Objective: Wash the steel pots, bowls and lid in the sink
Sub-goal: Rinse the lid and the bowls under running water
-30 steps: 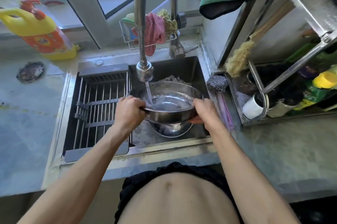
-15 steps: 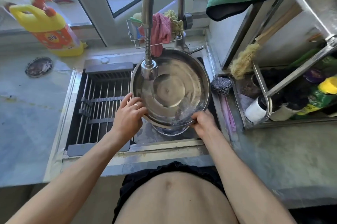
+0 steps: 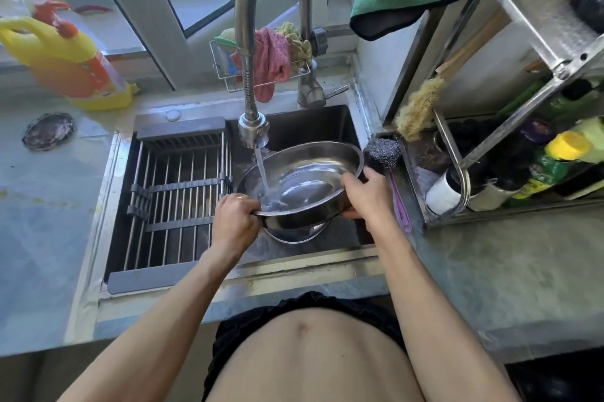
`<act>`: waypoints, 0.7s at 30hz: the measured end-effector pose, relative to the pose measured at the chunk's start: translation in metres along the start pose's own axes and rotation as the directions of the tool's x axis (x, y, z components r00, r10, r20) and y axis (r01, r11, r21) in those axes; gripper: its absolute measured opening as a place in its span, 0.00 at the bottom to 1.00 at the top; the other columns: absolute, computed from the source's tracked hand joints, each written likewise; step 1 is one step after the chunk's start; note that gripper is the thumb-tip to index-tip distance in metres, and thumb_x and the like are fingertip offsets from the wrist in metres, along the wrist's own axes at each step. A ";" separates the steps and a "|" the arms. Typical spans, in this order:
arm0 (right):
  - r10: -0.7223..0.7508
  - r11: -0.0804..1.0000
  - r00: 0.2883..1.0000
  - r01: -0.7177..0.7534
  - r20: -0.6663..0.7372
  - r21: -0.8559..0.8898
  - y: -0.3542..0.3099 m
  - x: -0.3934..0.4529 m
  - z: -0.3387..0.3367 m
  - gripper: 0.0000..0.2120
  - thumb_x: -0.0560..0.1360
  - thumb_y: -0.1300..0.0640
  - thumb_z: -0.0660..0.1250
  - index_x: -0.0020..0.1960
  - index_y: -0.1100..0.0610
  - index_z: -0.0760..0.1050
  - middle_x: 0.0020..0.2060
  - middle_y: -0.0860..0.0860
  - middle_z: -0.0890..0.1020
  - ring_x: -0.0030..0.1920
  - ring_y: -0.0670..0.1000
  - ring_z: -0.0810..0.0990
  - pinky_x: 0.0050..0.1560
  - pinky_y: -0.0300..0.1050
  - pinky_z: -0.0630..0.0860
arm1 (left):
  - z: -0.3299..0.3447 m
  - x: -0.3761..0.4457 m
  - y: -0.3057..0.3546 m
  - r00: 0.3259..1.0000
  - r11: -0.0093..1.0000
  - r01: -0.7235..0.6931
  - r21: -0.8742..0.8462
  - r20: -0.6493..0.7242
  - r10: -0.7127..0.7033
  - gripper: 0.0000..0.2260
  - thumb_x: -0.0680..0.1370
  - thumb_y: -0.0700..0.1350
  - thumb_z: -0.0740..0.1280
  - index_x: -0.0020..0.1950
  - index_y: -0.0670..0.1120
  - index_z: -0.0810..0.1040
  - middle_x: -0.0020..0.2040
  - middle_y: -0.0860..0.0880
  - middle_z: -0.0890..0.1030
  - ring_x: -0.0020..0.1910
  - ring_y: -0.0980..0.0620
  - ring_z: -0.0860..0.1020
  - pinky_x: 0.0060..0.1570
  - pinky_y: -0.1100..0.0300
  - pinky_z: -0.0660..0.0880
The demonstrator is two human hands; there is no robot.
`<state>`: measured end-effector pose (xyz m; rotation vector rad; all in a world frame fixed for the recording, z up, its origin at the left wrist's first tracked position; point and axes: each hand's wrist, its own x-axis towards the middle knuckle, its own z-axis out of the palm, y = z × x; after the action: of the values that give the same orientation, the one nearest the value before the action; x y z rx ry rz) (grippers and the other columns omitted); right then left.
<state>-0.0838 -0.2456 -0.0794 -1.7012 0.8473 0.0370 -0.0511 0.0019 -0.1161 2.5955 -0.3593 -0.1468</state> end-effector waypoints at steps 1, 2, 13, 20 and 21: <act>0.061 0.997 0.998 -0.062 0.028 0.051 0.004 -0.001 0.000 0.15 0.67 0.48 0.67 0.52 0.49 0.80 0.48 0.52 0.83 0.46 0.54 0.83 0.34 0.52 0.83 | -0.005 0.002 0.003 1.000 0.999 -0.001 0.053 -0.013 0.001 0.09 0.65 0.36 0.61 0.30 0.43 0.79 0.30 0.52 0.75 0.35 0.44 0.74 0.56 0.44 0.74; 0.107 0.990 0.992 -0.112 0.061 0.087 0.009 -0.001 0.002 0.14 0.67 0.50 0.66 0.51 0.50 0.79 0.49 0.54 0.83 0.47 0.55 0.83 0.33 0.51 0.83 | -0.011 0.004 0.007 1.000 0.991 -0.006 0.132 0.014 0.004 0.10 0.68 0.35 0.63 0.35 0.44 0.82 0.33 0.52 0.80 0.39 0.45 0.76 0.67 0.41 0.68; 0.211 0.938 0.958 -0.254 0.193 0.236 0.028 -0.006 0.029 0.17 0.72 0.67 0.62 0.58 0.55 0.76 0.47 0.57 0.84 0.46 0.59 0.85 0.39 0.59 0.83 | -0.004 0.060 0.041 0.751 0.897 -0.077 0.435 0.618 -0.235 0.32 0.83 0.62 0.58 0.84 0.57 0.50 0.85 0.44 0.44 0.83 0.39 0.49 0.77 0.34 0.57; 0.084 0.988 0.979 -0.105 0.188 0.110 0.028 -0.009 0.036 0.12 0.70 0.62 0.65 0.50 0.49 0.79 0.41 0.50 0.85 0.44 0.52 0.84 0.43 0.50 0.83 | 0.051 0.075 0.060 0.777 0.875 -0.289 0.387 0.630 -0.022 0.35 0.81 0.69 0.49 0.83 0.58 0.41 0.84 0.46 0.36 0.82 0.38 0.38 0.76 0.29 0.44; 0.086 0.987 0.980 -0.109 0.179 0.119 0.029 -0.008 0.033 0.12 0.70 0.62 0.66 0.50 0.49 0.79 0.42 0.49 0.85 0.44 0.51 0.84 0.44 0.48 0.82 | 0.051 0.079 0.057 0.804 0.885 -0.246 0.396 0.593 -0.042 0.35 0.81 0.70 0.49 0.83 0.59 0.40 0.83 0.47 0.35 0.81 0.38 0.35 0.76 0.28 0.41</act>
<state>-0.0921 -0.2152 -0.1105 -1.5112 0.7850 0.1913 0.0033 -0.0918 -0.1339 2.9252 -0.8500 -0.9552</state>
